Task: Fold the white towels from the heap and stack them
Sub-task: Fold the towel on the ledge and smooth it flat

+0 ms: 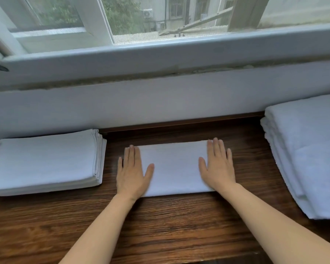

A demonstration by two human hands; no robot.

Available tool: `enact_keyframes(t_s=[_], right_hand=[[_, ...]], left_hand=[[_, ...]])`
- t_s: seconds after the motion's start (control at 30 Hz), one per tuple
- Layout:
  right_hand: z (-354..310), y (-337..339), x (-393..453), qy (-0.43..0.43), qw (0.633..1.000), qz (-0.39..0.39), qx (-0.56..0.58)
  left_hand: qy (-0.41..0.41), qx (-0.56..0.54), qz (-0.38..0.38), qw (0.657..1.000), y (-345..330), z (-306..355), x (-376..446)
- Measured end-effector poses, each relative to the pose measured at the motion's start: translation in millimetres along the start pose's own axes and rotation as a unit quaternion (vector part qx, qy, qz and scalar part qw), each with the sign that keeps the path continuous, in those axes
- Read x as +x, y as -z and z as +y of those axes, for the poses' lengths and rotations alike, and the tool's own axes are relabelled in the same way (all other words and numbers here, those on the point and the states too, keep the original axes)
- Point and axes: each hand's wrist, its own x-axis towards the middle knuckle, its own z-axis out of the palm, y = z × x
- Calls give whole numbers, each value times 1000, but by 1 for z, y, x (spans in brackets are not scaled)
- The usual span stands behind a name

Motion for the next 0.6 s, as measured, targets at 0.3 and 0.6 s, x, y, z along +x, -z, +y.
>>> enact_keyframes(t_s=[0.3, 0.6], right_hand=[[-19, 34, 11, -288, 937, -25, 197], [-11, 48, 20, -323, 889, -98, 309]], left_hand=[[230, -101, 18, 968, 36, 12, -1], [306, -291, -58, 905, 43, 3, 14]])
